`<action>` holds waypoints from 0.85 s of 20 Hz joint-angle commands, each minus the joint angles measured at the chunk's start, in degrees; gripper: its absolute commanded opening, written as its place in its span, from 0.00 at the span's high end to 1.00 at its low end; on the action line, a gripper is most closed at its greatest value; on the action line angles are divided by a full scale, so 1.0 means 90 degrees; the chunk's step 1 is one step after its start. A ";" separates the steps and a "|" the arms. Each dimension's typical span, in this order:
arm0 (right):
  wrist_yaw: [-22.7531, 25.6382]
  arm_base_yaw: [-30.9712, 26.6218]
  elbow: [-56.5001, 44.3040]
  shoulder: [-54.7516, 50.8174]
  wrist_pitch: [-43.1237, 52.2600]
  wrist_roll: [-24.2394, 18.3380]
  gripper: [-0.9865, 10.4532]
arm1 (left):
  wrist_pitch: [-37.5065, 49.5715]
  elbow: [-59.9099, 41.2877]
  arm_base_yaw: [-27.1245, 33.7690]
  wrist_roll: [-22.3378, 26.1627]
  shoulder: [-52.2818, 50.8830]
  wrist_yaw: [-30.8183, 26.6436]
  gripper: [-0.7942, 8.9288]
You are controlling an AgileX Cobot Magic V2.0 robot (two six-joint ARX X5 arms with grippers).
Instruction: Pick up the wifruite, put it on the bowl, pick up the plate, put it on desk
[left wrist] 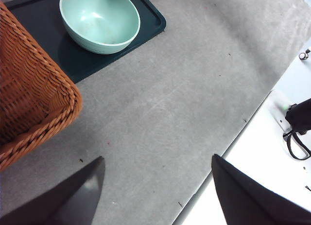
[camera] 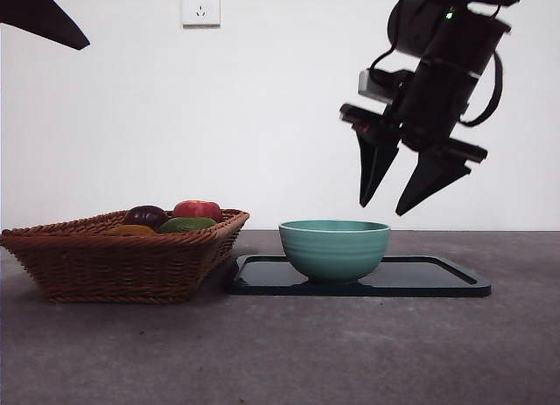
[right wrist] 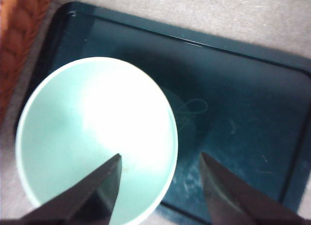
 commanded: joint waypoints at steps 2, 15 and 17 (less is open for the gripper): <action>0.0007 0.0034 0.0136 0.0296 0.0180 -0.0063 0.69 | 0.0036 0.0109 -0.0032 0.0083 0.0036 0.0051 0.57; 0.0165 0.0034 0.0136 0.0627 0.0539 -0.0066 0.91 | 0.0036 0.0107 -0.0032 0.0083 0.0036 0.0051 0.57; 0.0170 0.0029 0.0158 0.0597 0.0590 -0.0066 0.91 | 0.0036 0.0109 -0.0032 0.0083 0.0036 0.0051 0.57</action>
